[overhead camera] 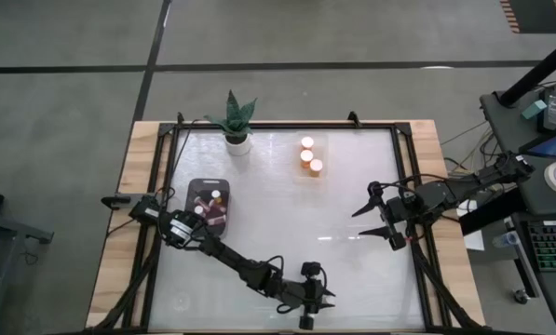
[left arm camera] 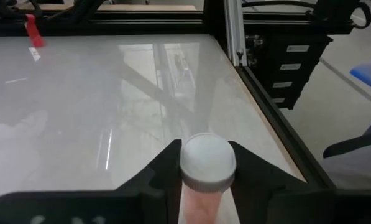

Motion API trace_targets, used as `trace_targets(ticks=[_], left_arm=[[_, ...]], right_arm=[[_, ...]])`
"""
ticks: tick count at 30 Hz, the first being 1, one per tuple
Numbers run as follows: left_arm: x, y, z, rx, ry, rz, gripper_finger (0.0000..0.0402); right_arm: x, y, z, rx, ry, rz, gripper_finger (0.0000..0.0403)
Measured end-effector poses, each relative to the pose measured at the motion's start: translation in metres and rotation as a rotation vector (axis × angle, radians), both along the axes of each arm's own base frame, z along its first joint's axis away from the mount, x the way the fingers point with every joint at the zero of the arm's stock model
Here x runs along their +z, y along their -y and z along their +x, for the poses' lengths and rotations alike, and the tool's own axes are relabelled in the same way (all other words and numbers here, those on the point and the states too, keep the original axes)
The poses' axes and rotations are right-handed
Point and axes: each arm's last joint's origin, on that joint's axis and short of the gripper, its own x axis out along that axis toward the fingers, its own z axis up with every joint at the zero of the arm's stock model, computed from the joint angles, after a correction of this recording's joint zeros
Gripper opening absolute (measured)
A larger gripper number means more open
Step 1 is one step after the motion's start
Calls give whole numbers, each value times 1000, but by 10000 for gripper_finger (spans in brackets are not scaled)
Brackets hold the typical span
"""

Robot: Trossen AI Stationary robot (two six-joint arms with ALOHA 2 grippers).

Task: Pick and place medicine bottles into bin by pill shape (circle, oval)
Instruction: Put the small pink pill bottle into the black bin

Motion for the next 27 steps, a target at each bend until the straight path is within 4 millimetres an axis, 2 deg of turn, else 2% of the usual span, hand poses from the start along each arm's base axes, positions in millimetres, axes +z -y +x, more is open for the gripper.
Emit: trace_targets(ticks=[6,16,21,27], left_arm=[[14,-3,-4,8,-32,68,94],[81,-24,-34,83,-159,305,96],[115,-45,-65,177,-253,382,97],[151,-82,-124,383,-326,333,97]], right_arm=[[0,1,0,-33,11,-22,233],[9,2,-1,-41,123,-79,233],[15,3,-1,-64,186,-111,233],[16,4,-1,-100,206,-152,232]])
